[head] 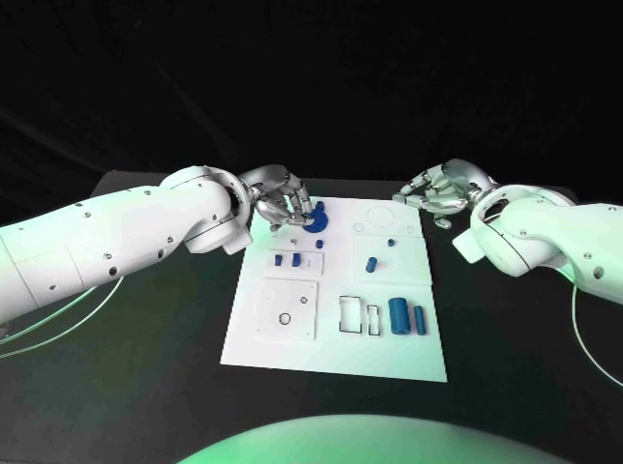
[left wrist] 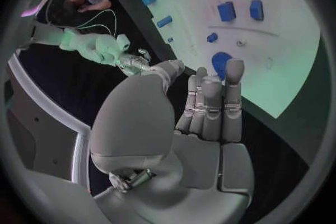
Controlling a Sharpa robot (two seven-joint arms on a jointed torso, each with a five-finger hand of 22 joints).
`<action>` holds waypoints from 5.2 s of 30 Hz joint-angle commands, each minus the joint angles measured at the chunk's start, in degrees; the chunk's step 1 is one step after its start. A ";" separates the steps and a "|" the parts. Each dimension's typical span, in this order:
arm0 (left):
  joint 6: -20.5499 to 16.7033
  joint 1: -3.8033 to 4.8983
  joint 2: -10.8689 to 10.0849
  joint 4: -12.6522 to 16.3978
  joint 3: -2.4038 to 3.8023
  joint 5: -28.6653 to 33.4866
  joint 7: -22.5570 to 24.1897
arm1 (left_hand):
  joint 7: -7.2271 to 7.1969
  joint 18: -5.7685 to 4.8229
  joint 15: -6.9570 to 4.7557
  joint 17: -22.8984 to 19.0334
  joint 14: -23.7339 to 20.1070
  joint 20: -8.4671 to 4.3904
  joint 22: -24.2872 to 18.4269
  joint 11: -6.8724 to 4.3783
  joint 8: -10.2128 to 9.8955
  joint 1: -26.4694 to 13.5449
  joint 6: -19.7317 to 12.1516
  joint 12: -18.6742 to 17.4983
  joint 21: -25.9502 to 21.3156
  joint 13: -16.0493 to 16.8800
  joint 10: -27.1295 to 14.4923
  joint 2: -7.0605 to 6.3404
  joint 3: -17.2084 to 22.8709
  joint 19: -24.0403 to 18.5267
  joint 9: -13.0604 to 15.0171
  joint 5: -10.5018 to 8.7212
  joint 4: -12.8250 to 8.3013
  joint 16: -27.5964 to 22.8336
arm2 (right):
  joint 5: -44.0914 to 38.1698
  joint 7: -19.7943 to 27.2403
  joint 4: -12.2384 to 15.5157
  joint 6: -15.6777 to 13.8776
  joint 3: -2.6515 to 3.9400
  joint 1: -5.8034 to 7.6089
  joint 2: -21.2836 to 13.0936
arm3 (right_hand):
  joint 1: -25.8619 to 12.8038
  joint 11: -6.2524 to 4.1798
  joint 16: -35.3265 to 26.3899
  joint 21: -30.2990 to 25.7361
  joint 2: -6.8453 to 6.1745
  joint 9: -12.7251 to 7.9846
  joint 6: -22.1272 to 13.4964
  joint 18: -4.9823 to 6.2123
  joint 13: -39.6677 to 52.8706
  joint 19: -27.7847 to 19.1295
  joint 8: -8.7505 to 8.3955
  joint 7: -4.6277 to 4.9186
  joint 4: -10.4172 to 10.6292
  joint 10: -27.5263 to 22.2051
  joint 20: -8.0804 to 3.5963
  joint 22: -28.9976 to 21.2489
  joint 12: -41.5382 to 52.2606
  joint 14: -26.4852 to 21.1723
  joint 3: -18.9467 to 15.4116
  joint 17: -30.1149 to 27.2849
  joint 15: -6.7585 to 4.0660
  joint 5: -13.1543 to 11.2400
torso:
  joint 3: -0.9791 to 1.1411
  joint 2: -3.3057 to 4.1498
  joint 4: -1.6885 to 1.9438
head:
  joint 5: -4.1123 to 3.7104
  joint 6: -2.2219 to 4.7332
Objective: Assemble the parts on the task board
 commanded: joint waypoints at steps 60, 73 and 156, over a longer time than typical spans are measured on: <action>5.35 -2.17 11.11 -10.19 -3.15 -34.95 6.39 | 0.32 -1.98 0.94 3.28 5.78 0.97 12.06 1.02 -14.18 2.21 11.01 -14.48 15.98 -17.51 4.63 0.58 3.74 10.03 -11.89 -6.65 -3.78 11.81 | -0.86 1.25 0.26 -1.96 -0.01 -0.25 0.76 | 0.33 0.16 -0.73 -1.64 0.04 0.36 -0.83 0.53 -3.02 -0.56 0.41 0.02 -0.15 -2.51 -0.04 -0.95 -2.86 4.62 0.15 9.75 -0.38 1.52 | 0.06 0.42 -0.36 | -0.72 0.53; 6.17 -2.48 11.52 -10.86 -3.12 -34.92 5.97 | 0.01 -2.80 0.50 6.22 7.88 0.66 14.68 0.49 -14.99 2.10 12.42 -14.62 20.45 -18.05 7.13 1.25 5.21 12.31 -11.99 -6.69 -5.19 14.15 | -0.86 1.28 0.19 -1.86 -0.01 -0.26 0.85 | 0.33 0.14 -0.73 -1.60 0.08 0.45 -0.66 0.52 -2.94 -0.51 0.54 -0.01 -0.12 -2.40 -0.05 -0.90 -2.79 4.62 0.19 9.77 -0.39 1.70 | 0.06 0.37 -0.32 | -0.54 0.50; 8.79 -2.58 3.29 -5.26 0.46 -32.42 3.76 | -1.00 -4.03 -0.69 10.28 11.23 -0.53 18.70 -0.87 -17.17 -0.66 17.21 -17.11 26.60 -18.11 12.87 1.64 7.68 15.34 -10.32 -6.75 -10.81 16.73 | -0.85 1.49 -0.02 -1.76 0.00 -0.77 0.87 | 0.24 0.08 -0.77 -1.89 0.22 0.64 -0.49 0.57 -2.93 -0.53 0.73 -0.07 -0.10 -2.22 -0.08 -1.06 -2.73 4.62 0.32 9.72 -0.45 1.93 | 0.05 0.40 -0.35 | -0.19 1.05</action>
